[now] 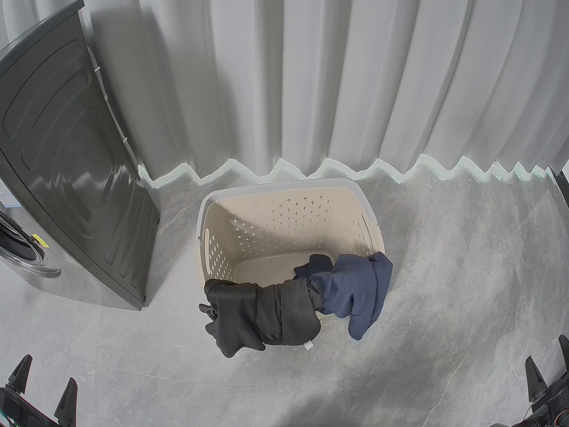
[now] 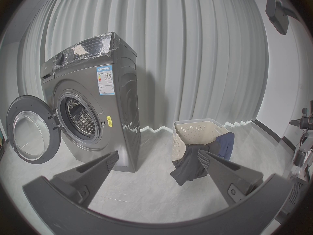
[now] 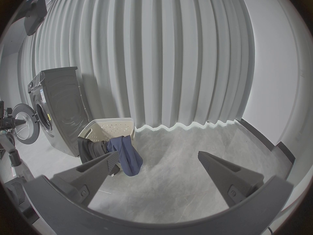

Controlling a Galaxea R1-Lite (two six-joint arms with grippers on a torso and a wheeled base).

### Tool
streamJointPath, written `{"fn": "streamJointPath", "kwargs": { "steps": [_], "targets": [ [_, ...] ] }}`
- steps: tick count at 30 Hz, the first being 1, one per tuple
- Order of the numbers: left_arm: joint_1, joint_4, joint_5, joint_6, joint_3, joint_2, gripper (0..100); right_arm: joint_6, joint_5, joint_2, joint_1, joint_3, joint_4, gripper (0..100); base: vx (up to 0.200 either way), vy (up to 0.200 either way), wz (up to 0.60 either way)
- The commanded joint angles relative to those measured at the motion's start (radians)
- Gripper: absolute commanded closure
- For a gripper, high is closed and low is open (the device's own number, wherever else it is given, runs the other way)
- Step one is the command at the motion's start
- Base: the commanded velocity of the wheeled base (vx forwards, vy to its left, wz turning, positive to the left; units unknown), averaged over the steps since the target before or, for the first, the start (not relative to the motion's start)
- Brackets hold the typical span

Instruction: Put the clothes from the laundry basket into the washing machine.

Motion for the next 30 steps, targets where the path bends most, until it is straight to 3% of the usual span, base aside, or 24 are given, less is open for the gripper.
{"fn": "streamJointPath", "kwargs": {
  "steps": [1,5,7,9,10,11,12,18,22,30],
  "targets": [
    [0.0,0.0,-0.001,0.0,0.015,-0.018,0,0.004,0.003,-0.012,0.001,0.016,0.0,0,0.0,0.0,0.0],
    [0.0,0.0,-0.001,0.0,0.015,-0.018,0,0.001,0.027,-0.016,-0.001,-0.001,-0.023,0,0.0,0.0,0.0],
    [0.0,0.0,-0.001,0.0,0.015,-0.018,0,0.002,0.061,0.018,0.001,-0.136,-0.052,0,0.0,0.0,0.0],
    [0.0,0.001,-0.001,0.001,0.015,-0.018,0,0.002,0.102,0.093,0.004,-0.205,-0.037,0,0.0,0.0,0.0],
    [0.0,0.001,-0.001,0.001,0.015,-0.018,0,0.002,0.102,0.093,0.004,-0.205,-0.037,0,0.0,0.0,0.0],
    [0.0,0.001,-0.001,0.001,0.015,-0.018,0,0.004,0.159,0.189,0.001,-0.226,-0.017,0,0.0,0.0,0.0],
    [0.0,0.0,-0.001,0.001,0.015,-0.018,0,0.004,0.177,0.261,0.001,-0.223,-0.028,0,0.0,0.0,0.0],
    [0.0,0.0,-0.001,0.001,0.015,-0.018,0,0.031,0.263,0.579,0.041,-0.222,-0.118,0,0.0,0.0,0.0],
    [0.0,0.001,-0.001,0.001,0.015,-0.018,0,0.024,0.265,0.7,0.047,-0.2,-0.193,0,0.05,0.0,0.0],
    [0.0,0.0,-0.001,0.001,0.015,-0.018,0,0.022,0.263,0.866,0.068,-0.177,-0.201,0,0.05,0.0,0.0]
  ]
}}
